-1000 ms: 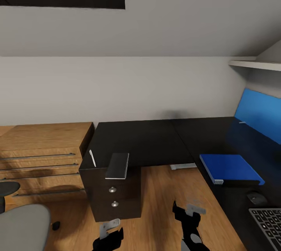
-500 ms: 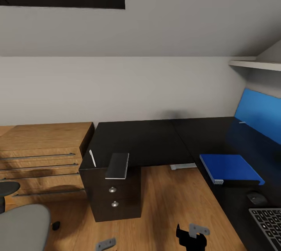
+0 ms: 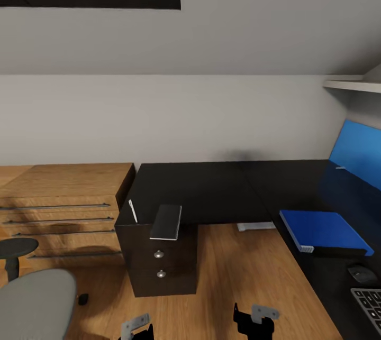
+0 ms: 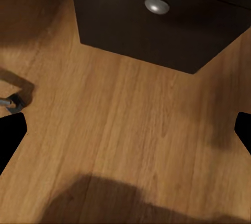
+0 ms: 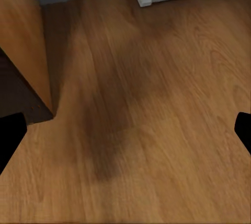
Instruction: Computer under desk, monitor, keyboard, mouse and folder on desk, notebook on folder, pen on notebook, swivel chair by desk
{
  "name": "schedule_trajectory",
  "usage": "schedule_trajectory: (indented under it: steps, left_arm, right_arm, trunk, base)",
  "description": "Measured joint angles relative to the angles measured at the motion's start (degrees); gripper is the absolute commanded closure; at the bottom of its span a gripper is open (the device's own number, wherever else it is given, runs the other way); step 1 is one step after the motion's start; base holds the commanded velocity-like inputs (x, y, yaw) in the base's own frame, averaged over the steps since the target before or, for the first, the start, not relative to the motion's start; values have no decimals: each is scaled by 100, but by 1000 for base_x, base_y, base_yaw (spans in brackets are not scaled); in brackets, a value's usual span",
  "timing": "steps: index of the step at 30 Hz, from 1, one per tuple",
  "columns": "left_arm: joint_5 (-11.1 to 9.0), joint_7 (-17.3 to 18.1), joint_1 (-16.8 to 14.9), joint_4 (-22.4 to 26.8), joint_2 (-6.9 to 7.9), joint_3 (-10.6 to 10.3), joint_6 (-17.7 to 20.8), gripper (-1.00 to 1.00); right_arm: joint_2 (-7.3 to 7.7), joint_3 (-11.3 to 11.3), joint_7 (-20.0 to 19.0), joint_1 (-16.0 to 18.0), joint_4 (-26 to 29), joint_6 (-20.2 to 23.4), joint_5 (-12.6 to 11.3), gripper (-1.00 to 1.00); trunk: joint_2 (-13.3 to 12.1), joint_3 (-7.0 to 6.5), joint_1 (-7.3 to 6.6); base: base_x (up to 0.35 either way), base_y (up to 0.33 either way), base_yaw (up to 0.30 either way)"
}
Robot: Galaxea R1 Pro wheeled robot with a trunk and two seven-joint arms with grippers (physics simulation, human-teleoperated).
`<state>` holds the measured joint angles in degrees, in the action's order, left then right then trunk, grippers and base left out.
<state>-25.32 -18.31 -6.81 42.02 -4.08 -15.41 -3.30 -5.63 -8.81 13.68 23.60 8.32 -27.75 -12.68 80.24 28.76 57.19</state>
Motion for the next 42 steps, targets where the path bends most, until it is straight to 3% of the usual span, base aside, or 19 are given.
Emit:
schedule_trajectory:
  steps: [2,5,6,9,25,27,30,33,36,39,42]
  left_arm:
    - [0,-11,0,7,4,20,10,-100]
    - [-1,-24,0,16,5,33,6,-100]
    - [-7,-42,0,309,76,36,0,-100]
    - [-31,-48,1,424,115,34,10,-100]
    - [-42,-40,0,463,143,25,18,-100]
    - [-59,-36,-2,866,151,31,375,-100]
    - [-58,-34,-2,1502,156,120,1251,-100]
    - [-38,-27,-3,2410,140,428,2262,-100]
    - [-43,-22,-2,3333,129,565,2966,-100]
    - [-52,-30,-1,3888,115,600,3402,-100]
    - [-59,-37,-1,4158,79,605,3595,-100]
  right_arm:
    - [3,2,-2,0,-1,-2,143,-100]
    - [-1,7,3,0,-2,-8,173,-100]
    - [-8,8,3,1,-35,-247,195,-100]
    - [-9,5,5,1,-266,-669,191,-100]
    - [-8,3,5,1,-293,-722,179,-100]
    - [-15,1,1,0,-292,-724,179,-100]
    - [-16,-8,3,0,-272,-728,176,-100]
    - [-15,-41,-2,0,-175,-733,192,-100]
    - [-13,-44,9,3,402,-688,171,-100]
    - [-10,-17,12,8,1149,-619,117,-100]
    - [-9,-2,-1,23,1765,-168,-80,-100]
  trunk:
    - [80,36,44]
    - [201,90,110]
    - [241,107,132]
    - [361,162,199]
    - [1003,456,549]
    - [1083,493,593]
    - [1203,547,659]
    - [1324,601,725]
    - [1444,654,791]
    - [1564,709,857]
    - [1685,762,923]
  base:
    - [0,0,2]
    - [0,0,86]
    - [0,0,255]
    - [-136,0,264]
    - [-108,0,166]
    - [-1,0,21]
    - [0,0,8]
    - [0,0,2]
    - [0,0,0]
    - [0,0,0]
    - [0,0,0]
